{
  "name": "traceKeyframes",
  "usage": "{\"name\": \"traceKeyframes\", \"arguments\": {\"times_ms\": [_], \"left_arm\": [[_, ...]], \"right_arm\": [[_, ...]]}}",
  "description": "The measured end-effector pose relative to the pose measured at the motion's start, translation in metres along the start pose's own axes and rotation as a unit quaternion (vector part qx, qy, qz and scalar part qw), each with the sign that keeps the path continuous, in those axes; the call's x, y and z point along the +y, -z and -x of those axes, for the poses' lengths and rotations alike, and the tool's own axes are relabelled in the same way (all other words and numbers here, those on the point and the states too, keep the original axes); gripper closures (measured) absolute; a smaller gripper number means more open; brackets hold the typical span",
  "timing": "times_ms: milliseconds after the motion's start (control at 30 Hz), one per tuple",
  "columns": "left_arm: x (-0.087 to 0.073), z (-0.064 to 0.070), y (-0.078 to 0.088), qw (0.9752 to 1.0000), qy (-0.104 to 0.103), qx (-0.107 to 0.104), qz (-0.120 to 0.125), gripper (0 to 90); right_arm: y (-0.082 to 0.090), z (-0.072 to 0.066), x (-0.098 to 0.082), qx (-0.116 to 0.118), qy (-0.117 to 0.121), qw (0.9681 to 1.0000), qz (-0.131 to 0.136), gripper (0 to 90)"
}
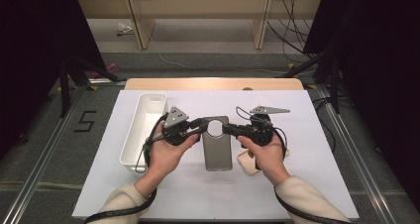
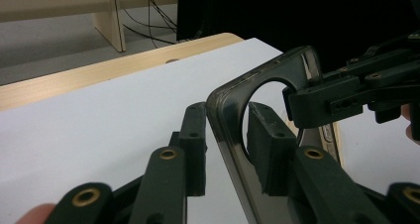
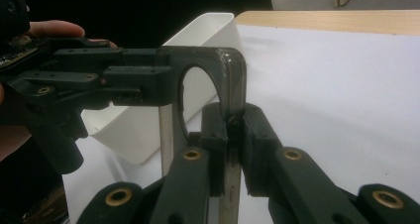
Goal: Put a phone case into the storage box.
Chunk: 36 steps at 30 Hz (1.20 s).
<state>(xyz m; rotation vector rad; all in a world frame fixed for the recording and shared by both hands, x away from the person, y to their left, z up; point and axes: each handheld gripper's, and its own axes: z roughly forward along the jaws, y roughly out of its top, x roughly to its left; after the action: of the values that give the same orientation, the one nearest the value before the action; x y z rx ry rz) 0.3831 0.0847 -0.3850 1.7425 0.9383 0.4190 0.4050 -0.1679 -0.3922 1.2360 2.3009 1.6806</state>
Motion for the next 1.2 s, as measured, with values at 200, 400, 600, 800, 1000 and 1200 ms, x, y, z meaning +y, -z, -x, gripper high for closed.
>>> {"name": "traceKeyframes", "arguments": {"times_ms": [200, 400, 600, 800, 1000, 1200], "left_arm": [[0.0010, -0.0017, 0.0007, 0.9999, 0.014, -0.003, 0.003, 75.5], [0.0009, -0.0032, 0.0023, 0.9997, 0.025, -0.002, 0.007, 80.2], [0.0004, -0.0031, 0.0030, 0.9995, 0.027, 0.007, 0.017, 82.8], [0.0011, 0.0008, 0.0036, 0.9994, 0.011, 0.019, 0.025, 83.8], [0.0031, 0.0039, 0.0045, 0.9991, -0.008, 0.026, 0.031, 84.3], [0.0052, 0.0005, 0.0069, 0.9984, -0.015, 0.040, 0.038, 84.4]], "right_arm": [[0.0005, 0.0001, 0.0001, -0.004, 0.004, 1.0000, 0.000, 82.2], [-0.0003, -0.0005, -0.0003, -0.008, 0.011, 0.9999, 0.000, 82.1], [-0.0020, -0.0040, -0.0008, -0.014, 0.029, 0.9995, -0.003, 81.6], [-0.0033, -0.0044, -0.0017, -0.015, 0.027, 0.9995, -0.005, 81.3], [-0.0043, -0.0041, -0.0024, -0.015, 0.031, 0.9994, -0.004, 80.1], [-0.0046, -0.0046, -0.0022, -0.025, 0.045, 0.9987, -0.003, 61.8]]}}
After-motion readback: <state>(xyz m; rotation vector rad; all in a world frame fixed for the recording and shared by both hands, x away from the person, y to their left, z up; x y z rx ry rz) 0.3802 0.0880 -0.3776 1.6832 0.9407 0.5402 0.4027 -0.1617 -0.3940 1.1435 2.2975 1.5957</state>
